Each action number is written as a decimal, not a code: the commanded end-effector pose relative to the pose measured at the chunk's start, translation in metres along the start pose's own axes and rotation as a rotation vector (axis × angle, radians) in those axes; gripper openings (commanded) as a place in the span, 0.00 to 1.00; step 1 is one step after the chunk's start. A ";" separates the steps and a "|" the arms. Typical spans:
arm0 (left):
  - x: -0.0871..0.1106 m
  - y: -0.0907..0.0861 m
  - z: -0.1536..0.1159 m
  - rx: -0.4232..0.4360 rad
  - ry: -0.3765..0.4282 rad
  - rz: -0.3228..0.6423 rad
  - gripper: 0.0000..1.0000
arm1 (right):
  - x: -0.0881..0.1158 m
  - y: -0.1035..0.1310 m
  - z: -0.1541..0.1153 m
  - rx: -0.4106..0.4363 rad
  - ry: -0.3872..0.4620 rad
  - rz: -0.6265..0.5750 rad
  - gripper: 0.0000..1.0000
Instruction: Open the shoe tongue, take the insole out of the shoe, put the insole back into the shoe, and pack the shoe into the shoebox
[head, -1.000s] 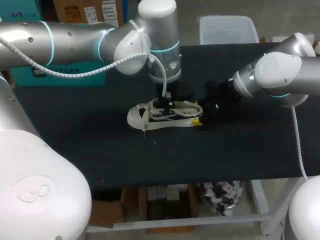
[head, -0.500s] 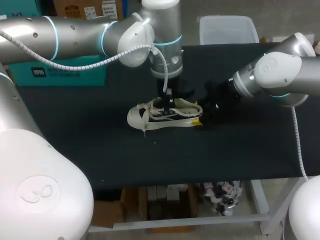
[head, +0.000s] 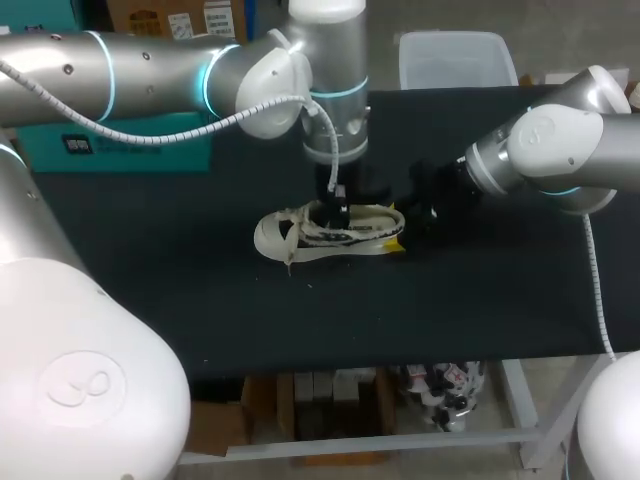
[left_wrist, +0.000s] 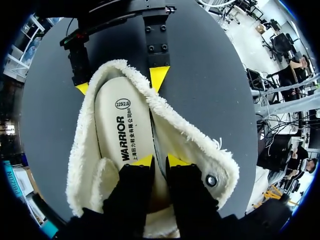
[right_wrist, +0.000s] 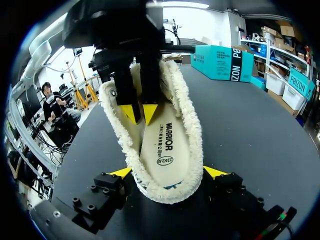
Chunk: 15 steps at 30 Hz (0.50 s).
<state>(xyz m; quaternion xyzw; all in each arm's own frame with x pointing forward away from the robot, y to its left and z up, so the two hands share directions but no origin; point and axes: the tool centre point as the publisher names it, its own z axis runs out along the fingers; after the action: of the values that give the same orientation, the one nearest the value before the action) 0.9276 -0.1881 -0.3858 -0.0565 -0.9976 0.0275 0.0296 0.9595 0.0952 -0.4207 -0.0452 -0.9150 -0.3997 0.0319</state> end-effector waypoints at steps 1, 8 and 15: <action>0.001 -0.006 0.018 -0.018 -0.004 -0.012 0.17 | -0.001 -0.001 0.000 -0.001 0.000 0.000 0.00; 0.001 -0.005 0.032 -0.030 -0.036 -0.028 0.18 | -0.001 -0.001 0.000 -0.001 0.000 0.000 0.00; -0.001 -0.002 0.044 -0.057 -0.126 -0.038 0.19 | -0.001 -0.001 0.000 -0.001 0.000 0.000 0.00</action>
<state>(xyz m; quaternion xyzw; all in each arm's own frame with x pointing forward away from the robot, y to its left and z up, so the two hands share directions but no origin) 0.9357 -0.1902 -0.3986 -0.0385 -0.9992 0.0062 -0.0125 0.9594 0.0947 -0.4216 -0.0454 -0.9150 -0.3996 0.0317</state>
